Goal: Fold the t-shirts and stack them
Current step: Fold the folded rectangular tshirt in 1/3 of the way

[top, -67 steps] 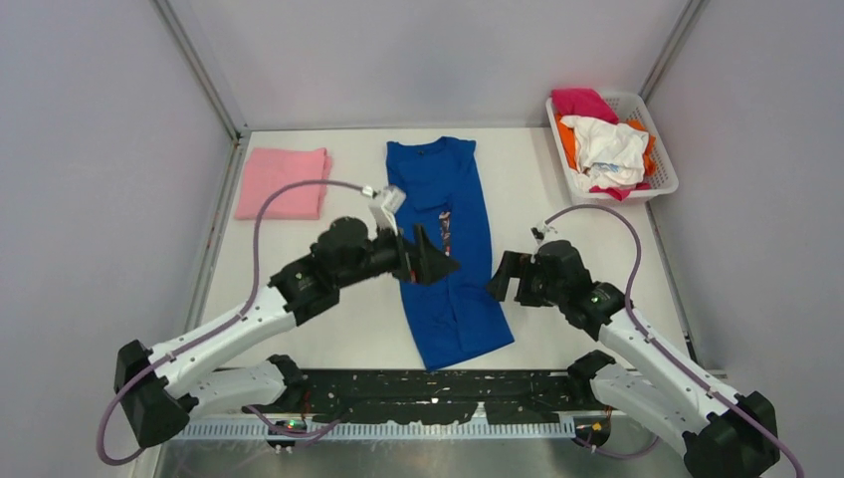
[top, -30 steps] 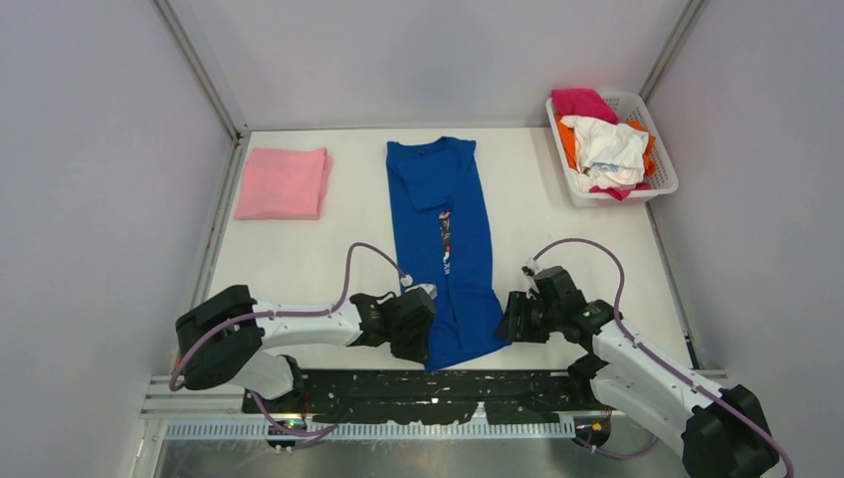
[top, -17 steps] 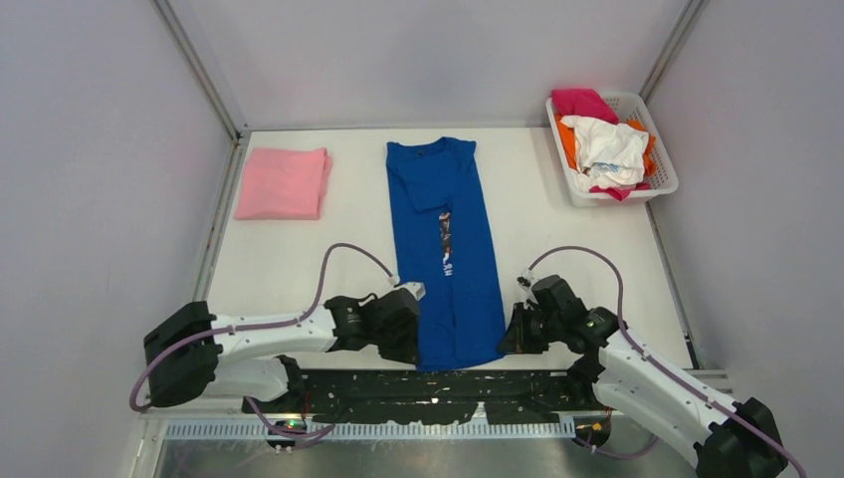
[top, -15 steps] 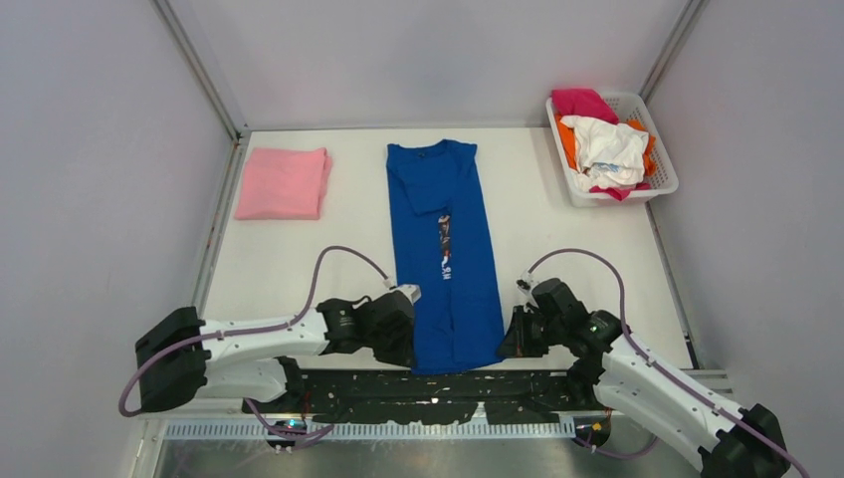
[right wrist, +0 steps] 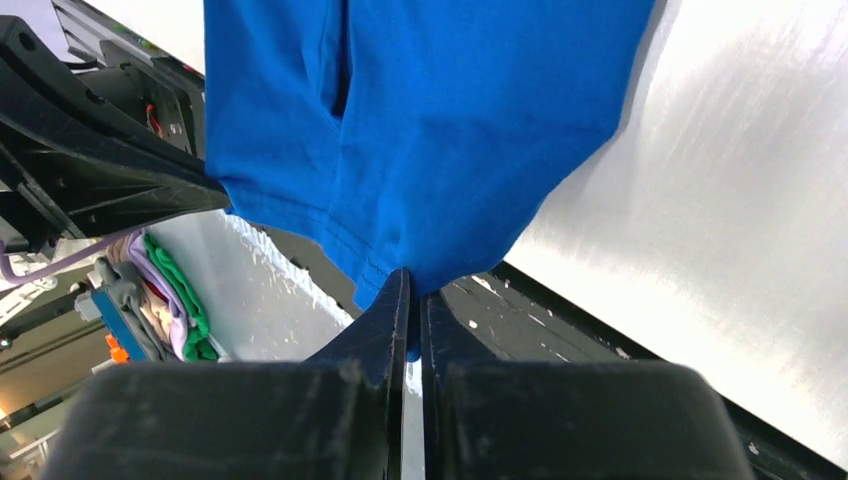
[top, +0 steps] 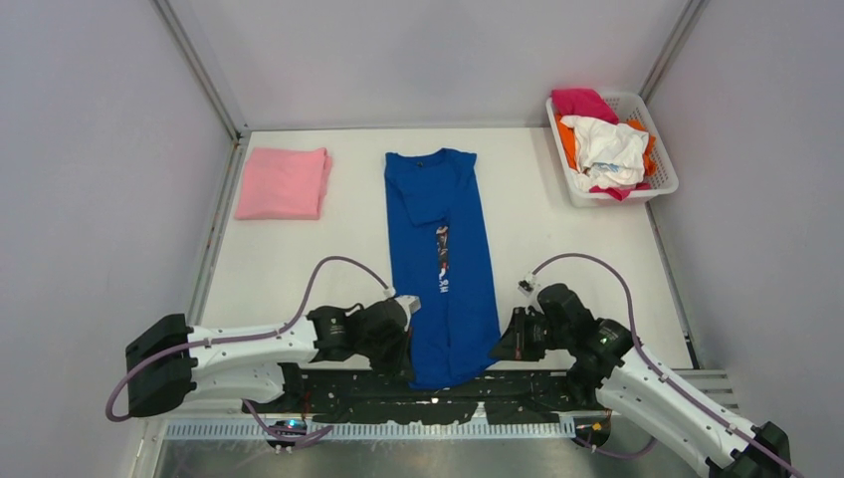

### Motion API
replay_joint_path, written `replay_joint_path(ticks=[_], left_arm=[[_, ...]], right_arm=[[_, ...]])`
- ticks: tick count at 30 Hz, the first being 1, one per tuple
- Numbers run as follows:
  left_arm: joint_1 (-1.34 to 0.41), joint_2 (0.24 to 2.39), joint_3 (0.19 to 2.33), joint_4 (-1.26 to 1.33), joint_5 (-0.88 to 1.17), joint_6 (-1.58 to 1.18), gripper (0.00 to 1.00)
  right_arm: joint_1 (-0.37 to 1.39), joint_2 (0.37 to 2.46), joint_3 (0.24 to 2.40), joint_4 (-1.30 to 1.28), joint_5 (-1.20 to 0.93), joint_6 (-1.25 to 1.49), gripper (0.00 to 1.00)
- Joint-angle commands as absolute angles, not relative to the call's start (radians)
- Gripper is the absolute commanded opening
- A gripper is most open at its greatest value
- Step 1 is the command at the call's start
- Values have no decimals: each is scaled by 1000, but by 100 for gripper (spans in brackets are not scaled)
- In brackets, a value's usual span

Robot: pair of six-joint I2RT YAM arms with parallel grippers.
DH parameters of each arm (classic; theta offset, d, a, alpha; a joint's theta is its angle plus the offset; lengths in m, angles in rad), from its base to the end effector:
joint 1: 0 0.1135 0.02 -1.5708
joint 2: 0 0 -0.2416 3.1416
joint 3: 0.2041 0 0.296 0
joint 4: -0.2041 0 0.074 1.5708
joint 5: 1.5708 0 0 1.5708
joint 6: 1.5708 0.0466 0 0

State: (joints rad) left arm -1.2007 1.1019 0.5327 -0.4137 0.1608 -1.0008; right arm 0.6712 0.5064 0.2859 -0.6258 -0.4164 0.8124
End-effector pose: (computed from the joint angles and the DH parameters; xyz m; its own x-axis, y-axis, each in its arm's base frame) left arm 0.0849 -0.2394 0.1235 -0.9642 0.1877 -0.1871 0.2606 0.8011 -0.5388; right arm 0.1308 0.1279 0.1385 -0.9686 0.0786 -0.2359 -0.1099 0.7160 0.6894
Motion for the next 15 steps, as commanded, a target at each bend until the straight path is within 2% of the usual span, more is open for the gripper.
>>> replay_joint_path(ticks=[1, 9, 15], left_arm=[[-1123, 1106, 572, -328, 230, -932, 0], [-900, 1131, 627, -287, 270, -848, 0], [-736, 1216, 726, -296, 282, -784, 0]], right_arm=[[675, 593, 368, -512, -363, 792, 5], [662, 815, 540, -388, -191, 728, 5], [612, 1022, 679, -294, -155, 691, 5]])
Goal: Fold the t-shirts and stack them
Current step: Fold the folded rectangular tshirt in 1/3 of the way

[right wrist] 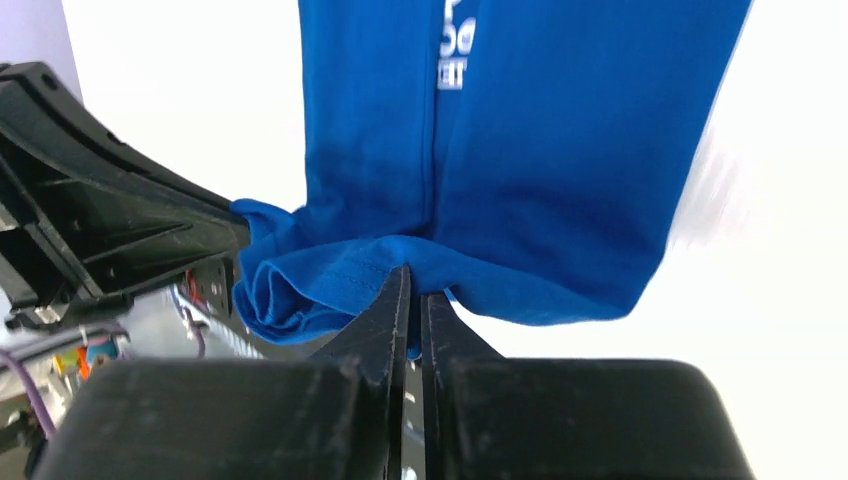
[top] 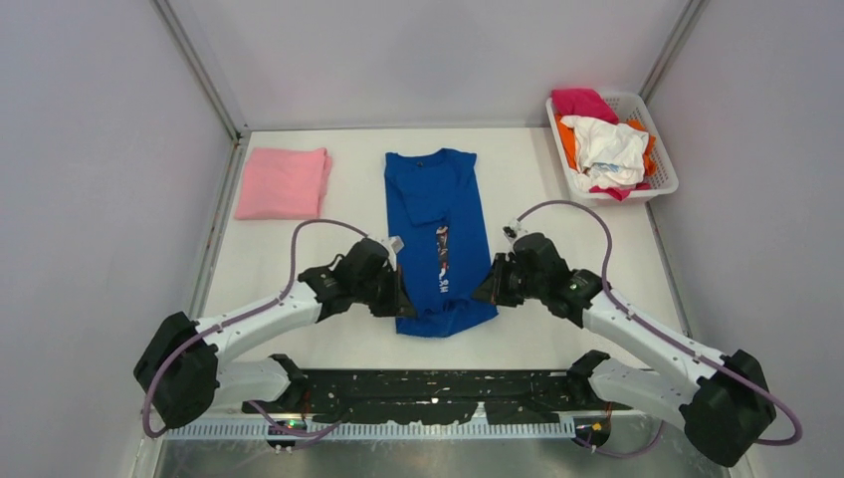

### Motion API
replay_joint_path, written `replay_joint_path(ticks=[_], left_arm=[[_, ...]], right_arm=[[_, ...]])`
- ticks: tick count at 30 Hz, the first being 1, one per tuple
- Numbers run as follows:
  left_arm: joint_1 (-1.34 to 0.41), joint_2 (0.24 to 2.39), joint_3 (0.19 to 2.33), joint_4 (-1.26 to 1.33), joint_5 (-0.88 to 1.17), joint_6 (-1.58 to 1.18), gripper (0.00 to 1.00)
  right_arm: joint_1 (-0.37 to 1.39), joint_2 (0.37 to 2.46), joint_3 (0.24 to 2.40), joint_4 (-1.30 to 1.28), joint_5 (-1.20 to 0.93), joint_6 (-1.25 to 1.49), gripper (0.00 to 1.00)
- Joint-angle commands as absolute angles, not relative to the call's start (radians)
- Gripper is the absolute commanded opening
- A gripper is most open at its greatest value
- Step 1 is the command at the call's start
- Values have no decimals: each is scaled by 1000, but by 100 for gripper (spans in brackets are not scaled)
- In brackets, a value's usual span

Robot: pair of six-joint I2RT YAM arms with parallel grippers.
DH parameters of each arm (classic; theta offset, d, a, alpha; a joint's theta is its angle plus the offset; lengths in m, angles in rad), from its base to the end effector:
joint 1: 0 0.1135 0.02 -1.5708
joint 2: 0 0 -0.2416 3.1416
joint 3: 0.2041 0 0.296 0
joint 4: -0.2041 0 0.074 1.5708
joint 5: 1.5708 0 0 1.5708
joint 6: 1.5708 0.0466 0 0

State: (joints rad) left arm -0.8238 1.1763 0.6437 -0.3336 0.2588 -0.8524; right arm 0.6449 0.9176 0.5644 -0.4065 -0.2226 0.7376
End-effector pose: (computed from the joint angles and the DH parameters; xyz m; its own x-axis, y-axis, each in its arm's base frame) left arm 0.1845 -0.2168 0.1503 -0.9595 -0.0350 -0.2795 0.1513 0.7731 -0.6160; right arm 0.1956 0.1600 0.1791 -0.8876 0.1531 -0.4343 -0.1584 0.7841 0.6001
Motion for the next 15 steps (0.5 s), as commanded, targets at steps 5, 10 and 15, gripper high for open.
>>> replay_joint_path(ticks=[5, 10, 15], left_arm=[[-630, 1302, 812, -260, 285, -755, 0], [-546, 1403, 906, -237, 285, -729, 0], [-491, 1502, 979, -233, 297, -710, 0]], right_arm=[[517, 1184, 775, -211, -195, 667, 5], [456, 1299, 870, -180, -199, 623, 5], [427, 1424, 957, -171, -209, 600, 5]])
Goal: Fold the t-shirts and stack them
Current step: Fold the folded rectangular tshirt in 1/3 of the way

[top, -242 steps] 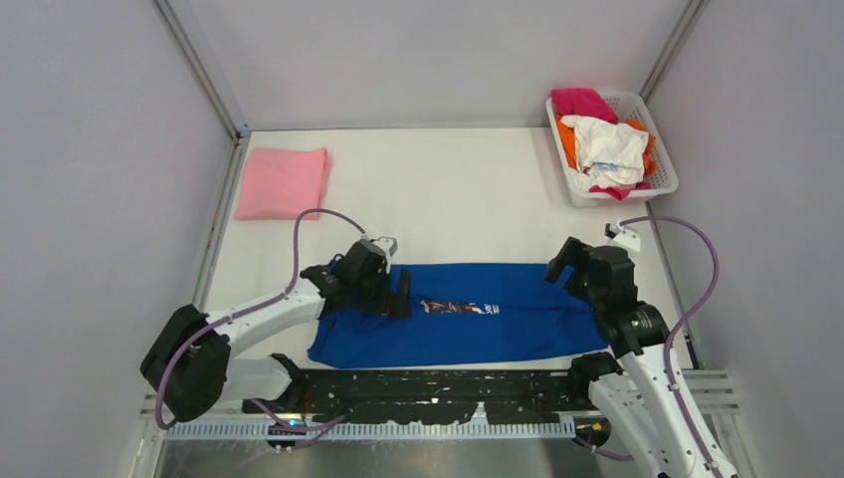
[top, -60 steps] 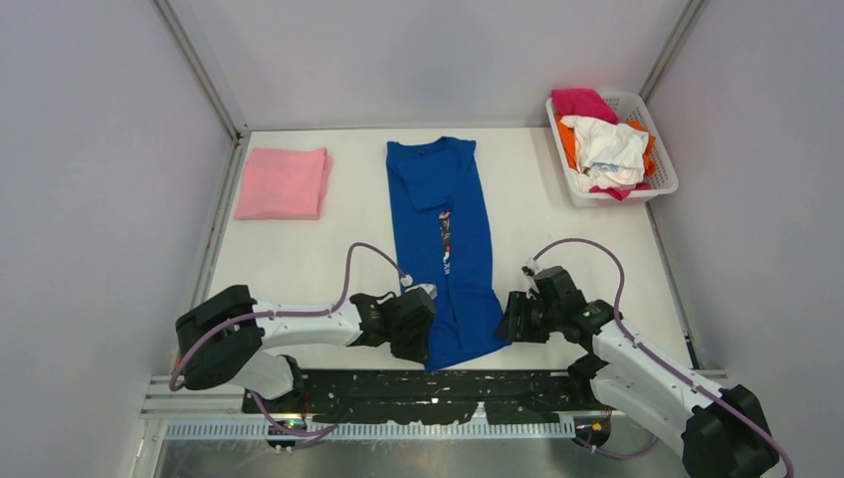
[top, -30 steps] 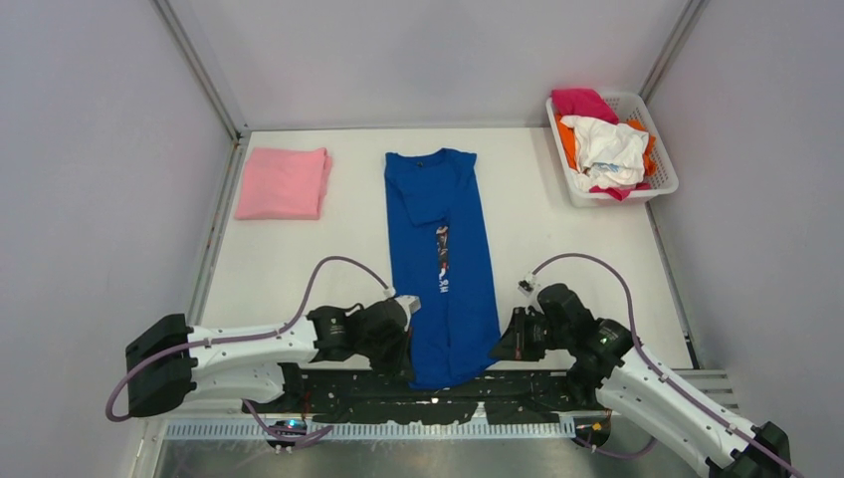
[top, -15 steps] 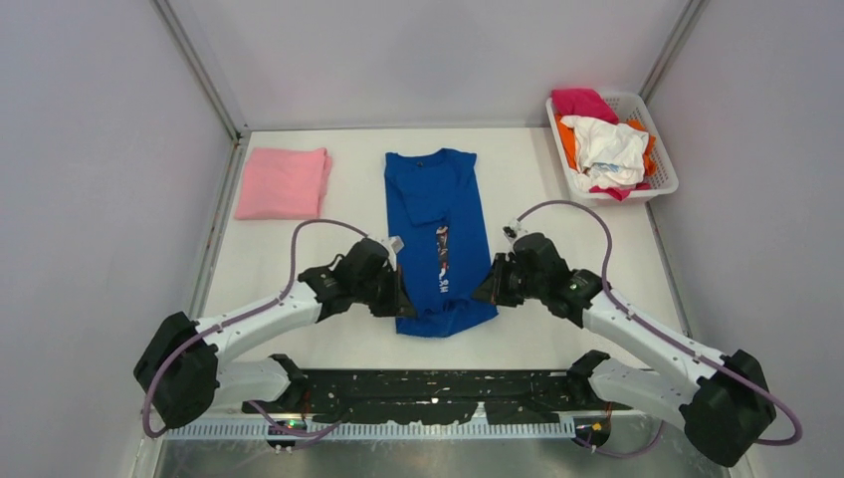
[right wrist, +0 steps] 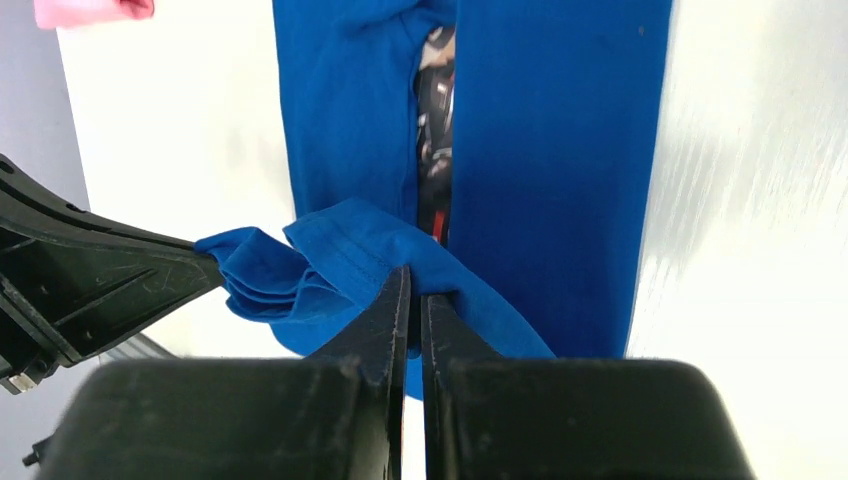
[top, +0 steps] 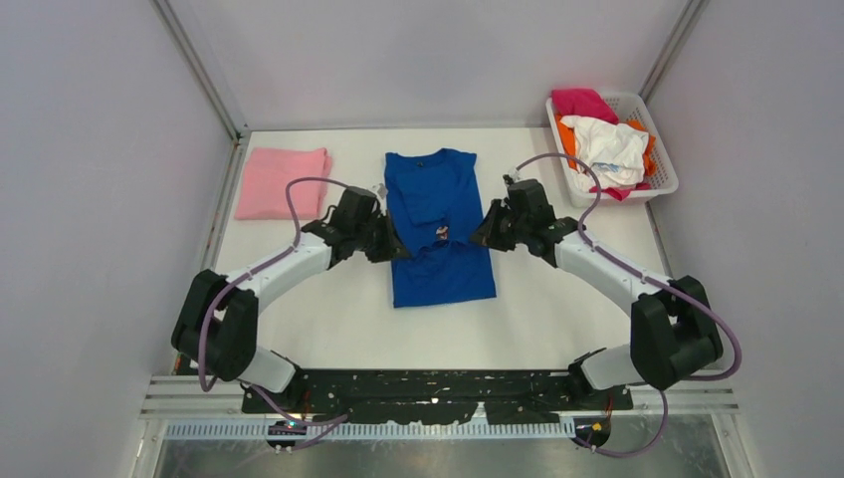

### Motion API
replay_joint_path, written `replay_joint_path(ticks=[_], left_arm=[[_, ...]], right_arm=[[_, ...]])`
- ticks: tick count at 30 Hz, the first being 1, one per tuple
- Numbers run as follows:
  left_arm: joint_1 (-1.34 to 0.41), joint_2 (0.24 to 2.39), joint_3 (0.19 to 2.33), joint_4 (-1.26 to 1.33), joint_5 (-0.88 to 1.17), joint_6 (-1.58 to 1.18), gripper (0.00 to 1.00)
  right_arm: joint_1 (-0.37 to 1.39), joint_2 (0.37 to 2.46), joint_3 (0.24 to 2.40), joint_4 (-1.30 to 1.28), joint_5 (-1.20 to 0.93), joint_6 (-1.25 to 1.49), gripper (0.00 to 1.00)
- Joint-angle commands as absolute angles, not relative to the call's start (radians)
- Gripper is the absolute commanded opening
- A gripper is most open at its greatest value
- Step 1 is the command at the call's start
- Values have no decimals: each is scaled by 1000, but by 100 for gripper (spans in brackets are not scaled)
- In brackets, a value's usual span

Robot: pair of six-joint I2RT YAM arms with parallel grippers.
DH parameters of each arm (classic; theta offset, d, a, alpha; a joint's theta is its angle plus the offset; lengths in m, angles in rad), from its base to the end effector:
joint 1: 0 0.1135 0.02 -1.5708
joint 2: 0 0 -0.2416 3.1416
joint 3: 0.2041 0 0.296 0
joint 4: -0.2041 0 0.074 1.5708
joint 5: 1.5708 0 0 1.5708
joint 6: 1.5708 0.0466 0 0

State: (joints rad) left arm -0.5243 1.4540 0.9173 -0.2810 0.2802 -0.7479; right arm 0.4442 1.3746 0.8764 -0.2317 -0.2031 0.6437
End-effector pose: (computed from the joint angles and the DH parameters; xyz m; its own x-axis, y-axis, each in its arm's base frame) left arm 0.2990 -0.1878 0.1701 -0.9016 -0.2336 -0.3642 0.0432 0.7889 -0.6130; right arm 0.3078 0.1569 0.1849 -0.8157 0.2628 -0.5154 -0.0839 0.8277 0.5548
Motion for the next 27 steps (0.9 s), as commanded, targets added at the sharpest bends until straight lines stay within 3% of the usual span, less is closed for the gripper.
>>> replay_joint_path(ticks=[1, 22, 24, 25, 27], left_arm=[[-482, 1516, 989, -234, 292, -710, 0], [-386, 1768, 1197, -279, 226, -676, 0], [-380, 1782, 1211, -282, 216, -678, 7], [-378, 1787, 1219, -282, 202, -678, 16], [-370, 1798, 1241, -284, 174, -673, 29]], right_arm=[[419, 1450, 965, -162, -213, 598, 5], [360, 1763, 1161, -91, -186, 568, 8], [355, 1781, 1169, -81, -171, 573, 12], [348, 1788, 1180, -78, -167, 577, 13], [336, 1812, 1209, -76, -133, 586, 26]])
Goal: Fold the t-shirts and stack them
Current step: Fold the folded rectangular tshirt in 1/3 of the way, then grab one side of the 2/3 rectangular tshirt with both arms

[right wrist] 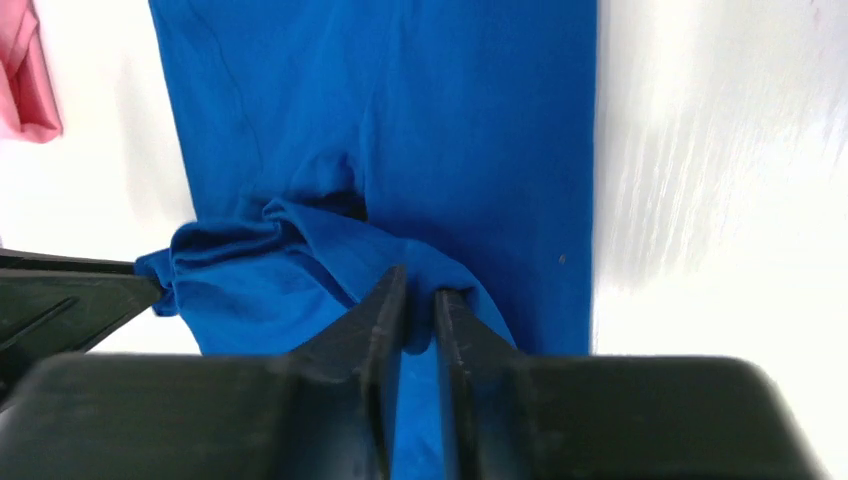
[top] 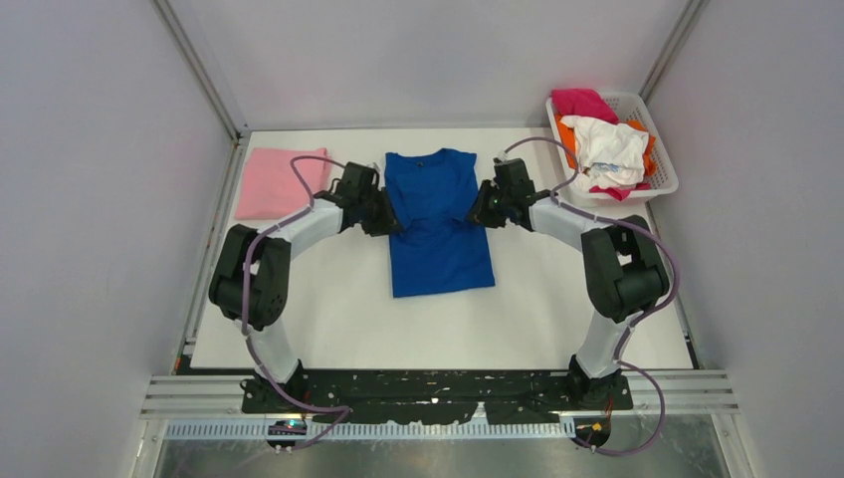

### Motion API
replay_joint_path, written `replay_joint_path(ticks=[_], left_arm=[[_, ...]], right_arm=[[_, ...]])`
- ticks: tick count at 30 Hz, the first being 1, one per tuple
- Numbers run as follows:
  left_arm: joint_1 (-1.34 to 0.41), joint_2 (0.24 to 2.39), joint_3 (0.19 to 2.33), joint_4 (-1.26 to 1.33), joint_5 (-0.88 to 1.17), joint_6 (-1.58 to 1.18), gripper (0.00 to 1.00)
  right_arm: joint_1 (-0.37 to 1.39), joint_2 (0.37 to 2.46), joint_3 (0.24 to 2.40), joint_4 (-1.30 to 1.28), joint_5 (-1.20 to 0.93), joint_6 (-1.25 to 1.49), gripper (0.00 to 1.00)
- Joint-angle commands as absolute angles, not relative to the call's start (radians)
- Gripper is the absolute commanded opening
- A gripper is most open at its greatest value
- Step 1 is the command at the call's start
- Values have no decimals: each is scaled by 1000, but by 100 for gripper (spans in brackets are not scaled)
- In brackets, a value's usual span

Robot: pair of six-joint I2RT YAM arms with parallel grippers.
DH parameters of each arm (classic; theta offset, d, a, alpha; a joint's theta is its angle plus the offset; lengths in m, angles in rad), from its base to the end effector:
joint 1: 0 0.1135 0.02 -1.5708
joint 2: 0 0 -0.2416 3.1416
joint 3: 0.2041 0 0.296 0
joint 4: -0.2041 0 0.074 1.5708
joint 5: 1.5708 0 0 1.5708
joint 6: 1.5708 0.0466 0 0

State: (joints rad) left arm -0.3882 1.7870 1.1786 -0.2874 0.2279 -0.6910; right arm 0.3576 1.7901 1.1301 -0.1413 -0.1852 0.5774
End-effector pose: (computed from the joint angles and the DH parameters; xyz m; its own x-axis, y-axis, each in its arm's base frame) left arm 0.3834 -0.1682 0.1398 -0.8751 -0.3128 -0.3691 -0.0757 0.8420 -0.5342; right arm 0.3920 0.1556 0.1329 -0.8170 0.2675 -0.5108 -0.0216 0.8711 0.4906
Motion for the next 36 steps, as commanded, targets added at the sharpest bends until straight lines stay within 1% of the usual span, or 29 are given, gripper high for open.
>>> replay_joint_path(ticks=[1, 2, 3, 4, 5, 6, 7, 8, 9, 10, 13, 20, 22, 26, 28, 29, 31, 34, 36], left_arm=[[-361, 1803, 1258, -291, 163, -664, 37], [-347, 1803, 1277, -315, 157, -660, 51], [-332, 1797, 1291, -331, 157, -656, 62], [-320, 1783, 1297, -334, 161, -650, 76], [-313, 1762, 1298, -334, 157, -641, 92], [-312, 1736, 1298, -340, 144, -629, 99], [-313, 1706, 1293, -347, 136, -620, 100], [-314, 1676, 1279, -348, 139, -615, 100], [-315, 1648, 1257, -344, 146, -615, 100], [-319, 1615, 1228, -338, 156, -617, 100], [-349, 1518, 1109, -322, 172, -631, 100], [-434, 1345, 798, -294, 205, -694, 100], [-461, 1323, 741, -282, 204, -710, 100], [-520, 1327, 671, -234, 196, -760, 99], [-531, 1340, 640, -176, 207, -789, 95], [-534, 1347, 630, -157, 212, -804, 90], [-540, 1365, 621, -136, 219, -813, 83], [-560, 1388, 620, -129, 209, -821, 72], [-570, 1403, 618, -128, 208, -826, 61]], right_arm=[[332, 1826, 1234, -86, -126, 590, 47], [323, 1830, 1246, -93, -122, 593, 57], [321, 1830, 1262, -108, -121, 592, 69], [320, 1814, 1265, -112, -114, 585, 73], [319, 1800, 1259, -117, -108, 582, 81], [319, 1766, 1249, -113, -96, 578, 84], [318, 1746, 1220, -110, -89, 577, 88], [319, 1701, 1201, -100, -76, 575, 91], [319, 1680, 1159, -98, -73, 575, 97], [318, 1635, 1138, -91, -78, 575, 98], [320, 1547, 1013, -88, -116, 574, 96], [321, 1293, 707, -76, -151, 629, 95], [326, 1242, 614, -60, -162, 639, 95], [339, 1202, 544, -50, -179, 641, 96], [350, 1203, 527, -37, -189, 642, 97], [355, 1210, 523, -29, -190, 644, 98], [363, 1229, 514, -23, -188, 650, 100], [381, 1258, 508, -19, -159, 657, 93], [390, 1281, 503, -10, -151, 665, 90]])
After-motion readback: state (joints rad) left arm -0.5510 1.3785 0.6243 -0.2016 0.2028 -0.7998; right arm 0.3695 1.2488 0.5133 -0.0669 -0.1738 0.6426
